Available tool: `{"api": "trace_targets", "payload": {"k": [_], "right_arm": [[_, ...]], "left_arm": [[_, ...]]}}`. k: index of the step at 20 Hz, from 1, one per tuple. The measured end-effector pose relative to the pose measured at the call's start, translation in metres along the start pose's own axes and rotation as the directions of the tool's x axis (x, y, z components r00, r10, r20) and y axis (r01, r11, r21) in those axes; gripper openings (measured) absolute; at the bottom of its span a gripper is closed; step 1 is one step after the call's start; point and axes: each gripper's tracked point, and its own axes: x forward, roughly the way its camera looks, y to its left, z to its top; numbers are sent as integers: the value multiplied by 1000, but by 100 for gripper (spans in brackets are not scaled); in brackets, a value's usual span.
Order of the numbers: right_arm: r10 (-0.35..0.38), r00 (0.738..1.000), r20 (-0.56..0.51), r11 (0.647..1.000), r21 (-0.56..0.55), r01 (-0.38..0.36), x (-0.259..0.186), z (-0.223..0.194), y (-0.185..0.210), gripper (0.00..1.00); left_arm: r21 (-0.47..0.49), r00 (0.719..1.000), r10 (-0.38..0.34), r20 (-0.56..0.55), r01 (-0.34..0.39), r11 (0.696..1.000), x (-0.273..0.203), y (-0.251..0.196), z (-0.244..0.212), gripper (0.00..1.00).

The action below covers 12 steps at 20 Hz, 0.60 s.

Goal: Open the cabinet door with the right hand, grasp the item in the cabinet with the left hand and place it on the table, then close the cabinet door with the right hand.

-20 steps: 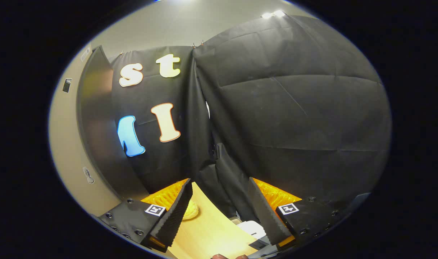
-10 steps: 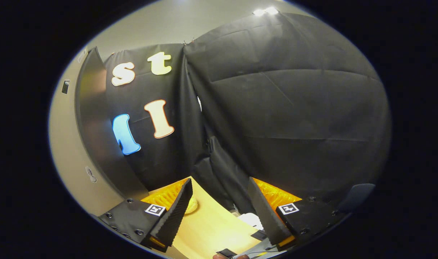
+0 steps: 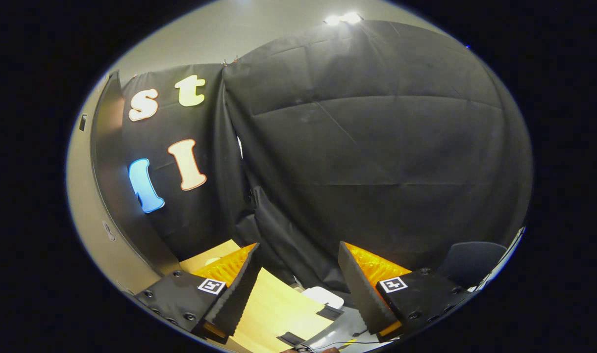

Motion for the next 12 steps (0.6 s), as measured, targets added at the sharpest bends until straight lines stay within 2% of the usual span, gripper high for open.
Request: {"api": "trace_targets", "payload": {"k": [4, 6, 11, 12], "right_arm": [[-28, 1000, 5, 997, -72, 29, -9, -10, -8, 98], [-19, 1000, -13, 994, -110, 18, -14, -18, -6, 98], [-2, 1000, -24, 996, -88, 0, -21, -27, -4, 98], [-1, 1000, -25, 997, -80, -1, -22, -28, -4, 98]], "left_arm": [[14, 1000, -3, -25, 4, 1000, -4, 2, -21, 52], [36, 999, -10, -39, 11, 999, -5, 3, -28, 53], [110, 997, -63, -40, 67, 992, -9, -2, -29, 52], [121, 997, -63, -41, 68, 990, -10, -1, -29, 55]]}}
